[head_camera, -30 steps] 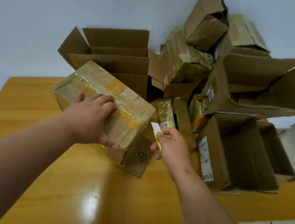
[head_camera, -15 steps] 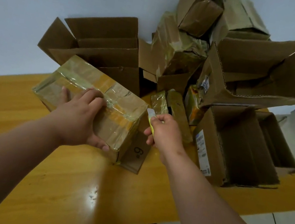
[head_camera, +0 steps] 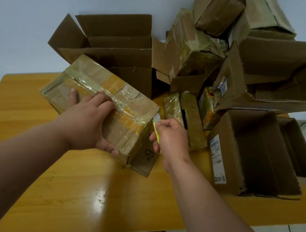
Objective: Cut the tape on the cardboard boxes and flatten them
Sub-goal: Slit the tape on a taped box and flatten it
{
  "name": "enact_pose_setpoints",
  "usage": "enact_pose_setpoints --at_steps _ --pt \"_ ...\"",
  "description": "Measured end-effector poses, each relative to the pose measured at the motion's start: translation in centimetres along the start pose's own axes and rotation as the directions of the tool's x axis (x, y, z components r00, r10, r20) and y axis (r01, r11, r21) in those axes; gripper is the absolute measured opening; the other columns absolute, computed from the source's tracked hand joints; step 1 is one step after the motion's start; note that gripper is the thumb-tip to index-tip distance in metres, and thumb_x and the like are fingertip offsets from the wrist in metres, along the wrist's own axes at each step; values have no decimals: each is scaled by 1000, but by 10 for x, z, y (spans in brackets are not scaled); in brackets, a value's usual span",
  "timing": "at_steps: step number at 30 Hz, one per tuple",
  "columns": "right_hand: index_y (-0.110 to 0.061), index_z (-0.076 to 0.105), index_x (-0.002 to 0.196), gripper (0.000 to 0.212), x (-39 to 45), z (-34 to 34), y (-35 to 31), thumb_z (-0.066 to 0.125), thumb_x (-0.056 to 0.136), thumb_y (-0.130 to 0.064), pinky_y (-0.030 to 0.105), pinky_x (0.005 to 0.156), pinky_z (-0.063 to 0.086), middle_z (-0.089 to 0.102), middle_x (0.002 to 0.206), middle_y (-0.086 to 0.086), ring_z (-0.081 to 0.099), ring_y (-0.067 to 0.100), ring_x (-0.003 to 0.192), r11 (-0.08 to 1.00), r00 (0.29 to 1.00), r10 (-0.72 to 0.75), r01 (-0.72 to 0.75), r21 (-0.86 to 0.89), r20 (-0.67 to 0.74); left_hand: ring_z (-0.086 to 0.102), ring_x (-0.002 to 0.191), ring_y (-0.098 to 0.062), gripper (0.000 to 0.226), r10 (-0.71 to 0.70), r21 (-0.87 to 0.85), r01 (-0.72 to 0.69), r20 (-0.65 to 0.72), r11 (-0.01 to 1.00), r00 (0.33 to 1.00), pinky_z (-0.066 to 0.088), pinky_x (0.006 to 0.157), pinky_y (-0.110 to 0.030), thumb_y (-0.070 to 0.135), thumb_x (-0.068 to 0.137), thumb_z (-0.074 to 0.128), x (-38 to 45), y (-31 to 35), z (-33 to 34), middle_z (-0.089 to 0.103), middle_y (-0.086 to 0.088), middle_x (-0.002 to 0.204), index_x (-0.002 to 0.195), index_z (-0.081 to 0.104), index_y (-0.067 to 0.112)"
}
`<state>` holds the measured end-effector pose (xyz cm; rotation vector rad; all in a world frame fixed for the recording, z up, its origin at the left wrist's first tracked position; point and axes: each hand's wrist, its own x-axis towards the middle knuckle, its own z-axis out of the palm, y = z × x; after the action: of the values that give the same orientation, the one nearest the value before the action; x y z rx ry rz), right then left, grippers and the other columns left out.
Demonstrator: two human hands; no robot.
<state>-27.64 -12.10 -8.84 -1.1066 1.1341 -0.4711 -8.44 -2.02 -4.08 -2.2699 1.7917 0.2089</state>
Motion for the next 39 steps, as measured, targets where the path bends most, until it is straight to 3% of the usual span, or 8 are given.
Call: enact_pose_setpoints --at_steps 7,11,22,26,39 --pt "-22 56 93 9 -11 -2 14 52 101 -22 21 40 38 62 57 -2 45 11 37 993 998 -24 29 -113 49 10 150 -24 140 -16 -8 16 43 1000 999 -2 113 -70 105 36 27 -2 2 4 28 4 153 152 26 28" --pt "-19 55 92 10 -14 -4 12 51 101 -21 22 40 38 62 57 0 44 11 36 985 996 -12 26 -171 83 16 147 -24 140 -12 11 11 39 1000 999 5 112 -70 106 35 24 -1 2 2 31 5 149 152 29 29" --pt "-18 54 89 11 -28 -2 18 52 100 -21 22 40 39 62 53 -2 44 12 33 981 993 48 -26 -194 109 16 144 -25 139 -29 50 25 62 998 998 10 111 -72 103 30 24 1 7 -1 29 4 150 147 29 27" --pt "-15 53 89 11 -27 -4 12 52 100 -18 20 38 37 61 51 -2 43 13 33 977 992 57 -33 -209 111 18 143 -25 134 -25 60 22 53 998 998 11 110 -74 102 34 36 3 10 0 29 3 149 145 29 27" --pt "-16 51 90 11 -52 8 23 50 100 -21 22 43 39 64 61 3 46 15 36 966 989 101 -70 -250 111 20 140 -29 130 3 73 -4 21 997 1000 12 107 -77 100 36 43 0 8 4 33 1 145 142 33 26"
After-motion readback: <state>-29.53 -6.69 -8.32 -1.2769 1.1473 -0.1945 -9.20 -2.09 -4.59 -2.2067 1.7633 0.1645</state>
